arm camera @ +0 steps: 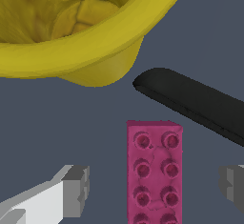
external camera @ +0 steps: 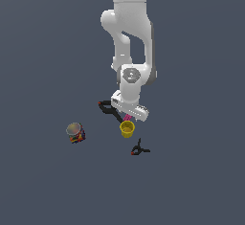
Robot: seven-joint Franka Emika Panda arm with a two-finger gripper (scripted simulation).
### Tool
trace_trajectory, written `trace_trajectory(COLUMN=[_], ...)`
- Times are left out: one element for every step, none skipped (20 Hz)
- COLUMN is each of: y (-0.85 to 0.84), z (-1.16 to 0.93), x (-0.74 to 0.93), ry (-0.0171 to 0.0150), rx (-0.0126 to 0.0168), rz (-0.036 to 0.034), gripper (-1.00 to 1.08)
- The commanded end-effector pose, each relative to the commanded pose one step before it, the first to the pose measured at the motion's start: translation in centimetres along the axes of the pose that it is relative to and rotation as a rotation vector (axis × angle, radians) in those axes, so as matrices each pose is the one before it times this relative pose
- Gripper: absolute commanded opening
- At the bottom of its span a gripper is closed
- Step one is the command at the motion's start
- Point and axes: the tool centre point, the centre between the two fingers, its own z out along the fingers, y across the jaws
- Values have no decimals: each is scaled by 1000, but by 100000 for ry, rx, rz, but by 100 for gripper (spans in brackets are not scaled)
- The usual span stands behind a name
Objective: Pick up a designated object from a clutter of objects.
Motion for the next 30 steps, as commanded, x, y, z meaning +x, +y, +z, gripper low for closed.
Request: trace_trajectory(y=[-8,-8,-6,-4,-1,0,0,0,0,0,0,0,0,0,0,-5,2,5,9,12,16,19,23,26,30,33,37,40,44,47], z=[715,173,123,74,24,0,0,0,0,0,0,0,0,0,0,-18,-21,-62,-104,-145,-187,-229,-270,-312,-354,-396,-438,-481,-524,-567], x=[24,0,0,0,0,0,0,0,0,0,0,0,0,0,0,-9,-2,-5,-8,-11,-14,-18,-21,-24,-27,-30,-33,-36,-39,-42], ry=[88,0,0,0,0,0,0,0,0,0,0,0,0,0,0,0,0,0,0,0,0,0,0,0,0,0,0,0,0,0], rx=[63,0,0,0,0,0,0,0,0,0,0,0,0,0,0,0,0,0,0,0,0,0,0,0,0,0,0,0,0,0], rz=[75,0,0,0,0,0,0,0,0,0,0,0,0,0,0,0,0,0,0,0,0,0,0,0,0,0,0,0,0,0], gripper=[100,100,100,100,100,-100,-100,-100,-100,-100,-100,-100,-100,-100,-100,-100,-100,-100,-100,-100,-100,-100,-100,-100,-100,-100,-100,-100,-100,-100])
